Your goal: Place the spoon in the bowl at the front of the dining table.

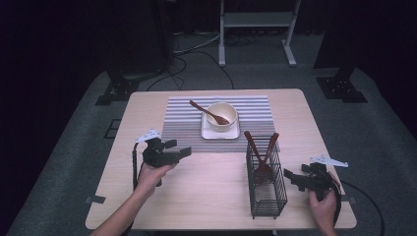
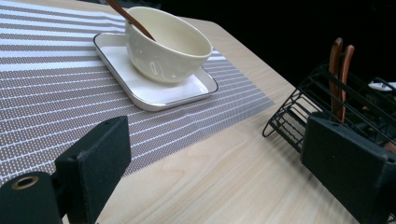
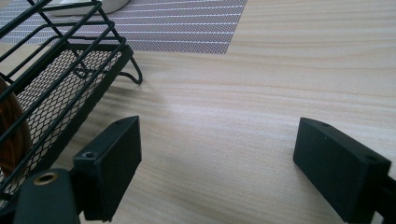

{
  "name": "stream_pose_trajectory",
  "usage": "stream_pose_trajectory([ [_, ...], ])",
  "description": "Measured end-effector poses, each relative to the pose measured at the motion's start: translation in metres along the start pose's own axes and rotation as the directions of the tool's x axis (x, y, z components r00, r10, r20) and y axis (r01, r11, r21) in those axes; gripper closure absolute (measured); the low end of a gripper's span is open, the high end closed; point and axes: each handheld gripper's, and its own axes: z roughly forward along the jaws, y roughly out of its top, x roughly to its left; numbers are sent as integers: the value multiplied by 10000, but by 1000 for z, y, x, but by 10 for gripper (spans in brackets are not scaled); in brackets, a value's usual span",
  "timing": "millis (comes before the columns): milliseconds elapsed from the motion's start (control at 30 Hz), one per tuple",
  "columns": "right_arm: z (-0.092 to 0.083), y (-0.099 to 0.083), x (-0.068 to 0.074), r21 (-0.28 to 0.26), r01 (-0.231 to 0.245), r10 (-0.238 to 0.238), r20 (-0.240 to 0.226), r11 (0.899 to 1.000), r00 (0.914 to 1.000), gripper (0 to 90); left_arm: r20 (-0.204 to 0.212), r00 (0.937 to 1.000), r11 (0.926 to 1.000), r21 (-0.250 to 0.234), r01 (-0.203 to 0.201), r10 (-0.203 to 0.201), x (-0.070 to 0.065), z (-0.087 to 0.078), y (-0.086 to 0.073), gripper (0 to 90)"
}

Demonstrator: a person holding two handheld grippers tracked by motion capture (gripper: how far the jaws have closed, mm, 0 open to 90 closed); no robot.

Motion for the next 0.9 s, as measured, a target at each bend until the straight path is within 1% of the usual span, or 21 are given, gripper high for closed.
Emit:
stream_pose_trajectory([
  [67,0,0,0,1,-7,7,0,10000,10000,140,-28,10000,10000,-51,-81,81,-1,-2,0,79],
  [133,0,0,0,7,-3,3,5,10000,10000,140,14,10000,10000,-82,12,-12,-1,-4,-2,79],
  [200,0,0,0,11,6,-6,11,10000,10000,140,-8,10000,10000,-35,-40,40,-1,-5,-4,79],
  [233,0,0,0,7,2,-2,8,10000,10000,140,20,10000,10000,-28,4,-4,-2,-5,-5,79],
  [367,0,0,0,12,8,-8,13,10000,10000,140,-66,9999,9999,-30,-118,118,-3,-9,-8,79],
  [467,0,0,0,11,24,-24,27,10000,10000,140,10,10000,10000,-42,-80,80,-6,-11,-11,79],
  [533,0,0,0,14,27,-27,31,10000,10000,140,27,9998,9998,35,-205,205,-8,-13,-12,79],
  [567,0,0,0,19,34,-34,38,10000,10000,140,39,9999,9999,18,-167,167,-9,-13,-13,79],
  [700,0,0,0,21,47,-47,46,10000,10000,140,51,9996,9996,15,-268,268,-12,-17,-15,79],
  [800,0,0,1,22,56,-56,53,10000,10000,140,123,9998,9999,-34,-154,154,-14,-18,-19,79],
  [900,0,0,0,19,49,-49,48,10000,10000,140,191,9997,9999,-42,-121,122,-15,-19,-24,79],
])
